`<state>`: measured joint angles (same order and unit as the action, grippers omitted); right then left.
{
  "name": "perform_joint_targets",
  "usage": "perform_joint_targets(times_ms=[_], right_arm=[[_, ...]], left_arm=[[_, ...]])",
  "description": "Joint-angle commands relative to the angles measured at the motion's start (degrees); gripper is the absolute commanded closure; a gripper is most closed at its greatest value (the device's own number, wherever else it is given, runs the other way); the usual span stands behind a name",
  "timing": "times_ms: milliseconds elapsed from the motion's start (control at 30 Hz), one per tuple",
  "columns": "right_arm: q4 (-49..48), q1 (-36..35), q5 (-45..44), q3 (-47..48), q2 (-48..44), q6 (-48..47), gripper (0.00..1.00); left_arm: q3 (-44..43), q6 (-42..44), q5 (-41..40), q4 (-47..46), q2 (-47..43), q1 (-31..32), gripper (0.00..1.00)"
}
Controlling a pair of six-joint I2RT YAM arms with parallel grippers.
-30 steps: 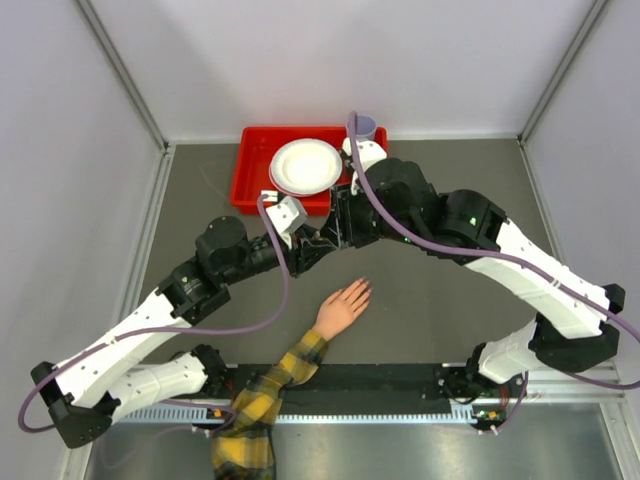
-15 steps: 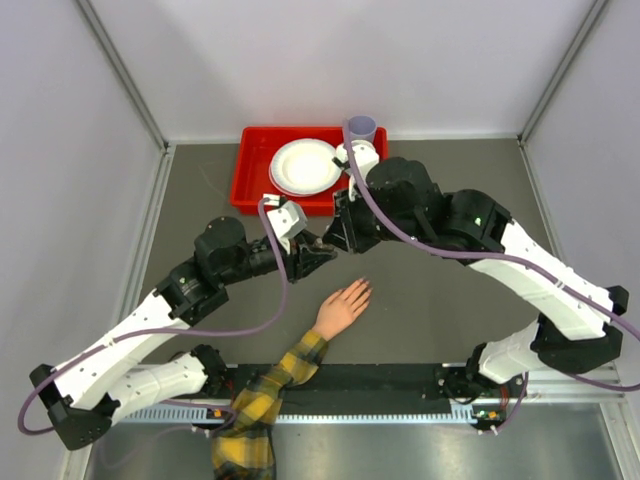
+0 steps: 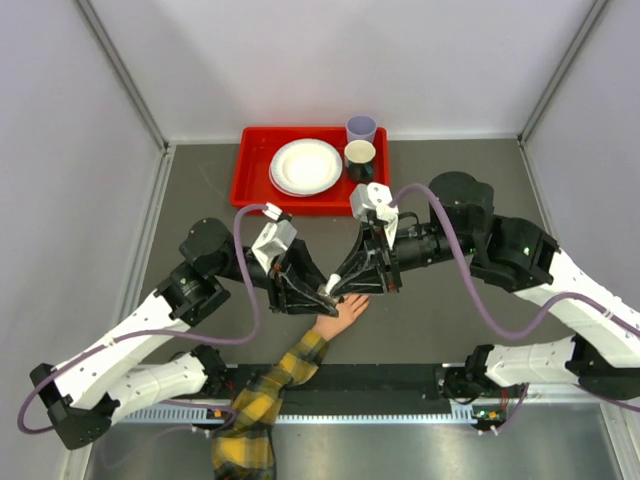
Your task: Paint the nails
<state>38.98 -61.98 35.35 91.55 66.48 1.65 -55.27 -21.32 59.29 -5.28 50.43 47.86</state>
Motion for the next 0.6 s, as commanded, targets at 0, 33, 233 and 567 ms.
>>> perform_joint_targets(times_ms=[0,33,233,567], right_arm=[[-1.2,0.1,6.8,-0.1,1.3,-6.1,1.0],[-0.7,0.0,5.6,0.1,1.2,-6.0,1.0],[0.8,0.0,-7.8,-0.1,-1.5,-2.6,0.52],[11.5,0.1,-47.6,12.9,6.5,21.5,0.39]], left_arm=[[-2.6,-0.1,3.0,-4.2,0.5,0.0,1.0],[-3.4,0.9,1.6,-3.0,0.4,0.1,1.0],[-5.3,13.0,-21.5,10.7,-0.7,0.1,1.0],[-1.0,20.9,-47.8,7.0,0.4,0.1,1.0]])
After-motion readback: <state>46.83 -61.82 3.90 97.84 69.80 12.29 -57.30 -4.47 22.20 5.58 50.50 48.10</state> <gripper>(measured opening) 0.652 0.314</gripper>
